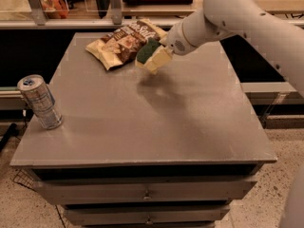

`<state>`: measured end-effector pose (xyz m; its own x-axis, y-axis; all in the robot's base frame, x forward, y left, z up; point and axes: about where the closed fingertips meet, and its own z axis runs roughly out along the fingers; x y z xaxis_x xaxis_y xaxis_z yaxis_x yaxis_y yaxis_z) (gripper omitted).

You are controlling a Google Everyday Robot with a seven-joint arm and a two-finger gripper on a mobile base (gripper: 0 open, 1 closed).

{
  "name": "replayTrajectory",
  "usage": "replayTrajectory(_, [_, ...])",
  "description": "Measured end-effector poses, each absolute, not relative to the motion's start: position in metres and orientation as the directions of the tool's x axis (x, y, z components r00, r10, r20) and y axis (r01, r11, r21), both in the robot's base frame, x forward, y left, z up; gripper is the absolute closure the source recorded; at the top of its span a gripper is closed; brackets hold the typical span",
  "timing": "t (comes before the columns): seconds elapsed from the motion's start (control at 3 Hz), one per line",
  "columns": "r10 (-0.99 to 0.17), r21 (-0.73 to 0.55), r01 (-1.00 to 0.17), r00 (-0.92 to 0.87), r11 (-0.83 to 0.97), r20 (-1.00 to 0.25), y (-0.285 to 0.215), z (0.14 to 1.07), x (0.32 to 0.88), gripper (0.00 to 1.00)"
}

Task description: Move sponge near brown chip bag

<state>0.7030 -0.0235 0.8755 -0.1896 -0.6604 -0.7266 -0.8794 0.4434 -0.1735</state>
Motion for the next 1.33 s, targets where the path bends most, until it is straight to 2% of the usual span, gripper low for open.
replayTrajectory(0.33, [-0.664, -0.185, -0.864, -0.207, 0.469, -0.719, -0.026, 0.875, 0.732, 0.9])
replayTrajectory(0.67, [-0.683, -0.195, -0.857, -0.222, 0.477, -0.696, -0.026, 0.87, 0.75, 0.59])
replayTrajectory(1.33, [-0.698, -0.191, -0.852, -0.249, 0.487, -0.671, -0.032, 0.859, 0.755, 0.12])
